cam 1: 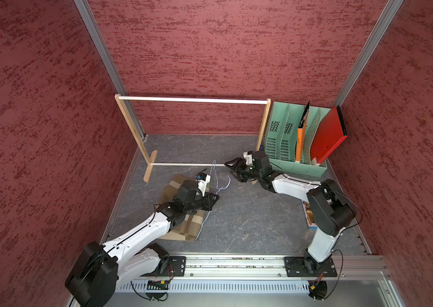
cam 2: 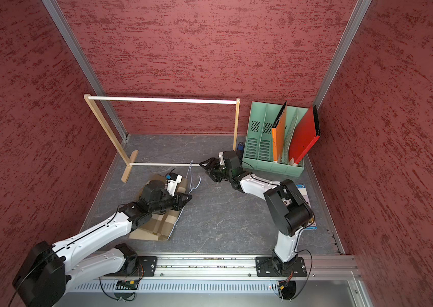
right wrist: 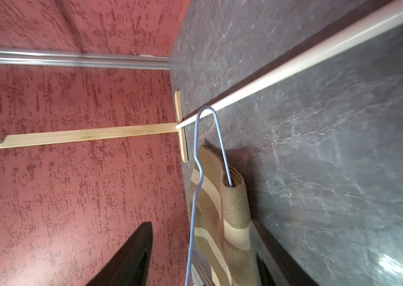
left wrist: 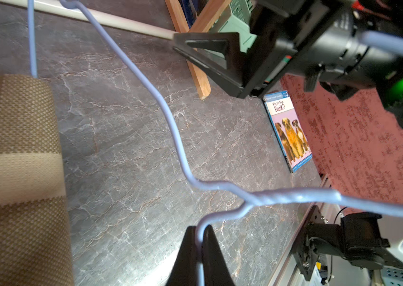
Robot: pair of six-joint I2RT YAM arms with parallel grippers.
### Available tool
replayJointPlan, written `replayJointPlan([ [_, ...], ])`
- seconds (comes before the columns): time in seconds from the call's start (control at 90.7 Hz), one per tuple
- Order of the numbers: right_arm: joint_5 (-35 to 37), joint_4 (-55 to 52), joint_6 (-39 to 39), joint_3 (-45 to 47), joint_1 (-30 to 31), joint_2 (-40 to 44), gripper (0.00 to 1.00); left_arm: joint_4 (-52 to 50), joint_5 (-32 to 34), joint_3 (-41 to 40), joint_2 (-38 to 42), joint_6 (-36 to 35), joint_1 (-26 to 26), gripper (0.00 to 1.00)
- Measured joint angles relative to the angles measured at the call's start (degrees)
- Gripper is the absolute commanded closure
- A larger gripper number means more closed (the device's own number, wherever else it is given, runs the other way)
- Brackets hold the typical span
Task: Hang the scarf on the hanger
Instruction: Place the hanger at the clothesline.
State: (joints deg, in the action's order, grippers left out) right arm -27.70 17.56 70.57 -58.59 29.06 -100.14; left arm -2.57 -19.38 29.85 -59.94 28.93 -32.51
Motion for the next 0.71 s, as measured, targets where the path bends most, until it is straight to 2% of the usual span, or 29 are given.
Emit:
replayJointPlan([
  [0.154,0.90,-2.73,-2.95,4.55,-4.11,6.34,0.33,-3.34,-1.09,3.56,0.37,2.43,2.38,1.00],
  [0.386,1.70,-10.21,-8.31,9.33,-9.64,12.96,0.32,-10.75,-1.75,15.08,0.15,7.17,4.92,1.00],
  [0.705,2.03,-15.47,-12.00,11.87,-13.70,18.53,0.32,-18.62,-1.75,28.11,-4.04,13.86,7.13,1.00],
])
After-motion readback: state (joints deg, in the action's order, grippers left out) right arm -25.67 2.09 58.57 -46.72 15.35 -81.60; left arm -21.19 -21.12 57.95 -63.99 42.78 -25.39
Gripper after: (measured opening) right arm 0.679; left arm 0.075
